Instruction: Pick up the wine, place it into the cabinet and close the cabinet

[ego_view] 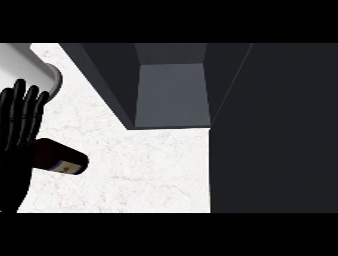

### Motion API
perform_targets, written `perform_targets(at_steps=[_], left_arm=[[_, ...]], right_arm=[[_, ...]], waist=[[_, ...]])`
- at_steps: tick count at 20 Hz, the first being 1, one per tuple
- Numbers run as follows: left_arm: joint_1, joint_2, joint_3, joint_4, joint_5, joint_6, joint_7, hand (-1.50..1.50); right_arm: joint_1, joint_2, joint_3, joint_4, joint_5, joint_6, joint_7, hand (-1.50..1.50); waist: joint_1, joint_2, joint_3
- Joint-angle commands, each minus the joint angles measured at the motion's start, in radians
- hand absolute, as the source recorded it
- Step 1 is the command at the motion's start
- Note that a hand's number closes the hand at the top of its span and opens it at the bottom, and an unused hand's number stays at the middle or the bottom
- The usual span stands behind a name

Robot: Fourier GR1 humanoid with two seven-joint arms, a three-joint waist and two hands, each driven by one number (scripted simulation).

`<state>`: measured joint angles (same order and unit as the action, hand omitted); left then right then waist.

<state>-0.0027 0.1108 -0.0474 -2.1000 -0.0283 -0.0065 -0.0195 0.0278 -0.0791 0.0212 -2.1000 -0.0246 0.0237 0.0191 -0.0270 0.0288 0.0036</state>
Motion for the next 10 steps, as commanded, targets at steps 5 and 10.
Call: perform_targets(at_steps=[5,10], left_arm=[[0.066,0.19,0.09,0.069,0.444,-0.436,-0.107,-1.5],[0.131,0.308,0.16,0.15,0.788,-0.604,0.034,-1.5]], right_arm=[[0.085,-0.016,-0.015,-0.086,-0.018,0.022,-0.013,-1.5],[0.085,-0.06,0.08,-0.167,-0.085,0.119,0.098,-1.5]], waist=[[0.023,-0.032,-0.009],[0.039,-0.035,-0.008]])
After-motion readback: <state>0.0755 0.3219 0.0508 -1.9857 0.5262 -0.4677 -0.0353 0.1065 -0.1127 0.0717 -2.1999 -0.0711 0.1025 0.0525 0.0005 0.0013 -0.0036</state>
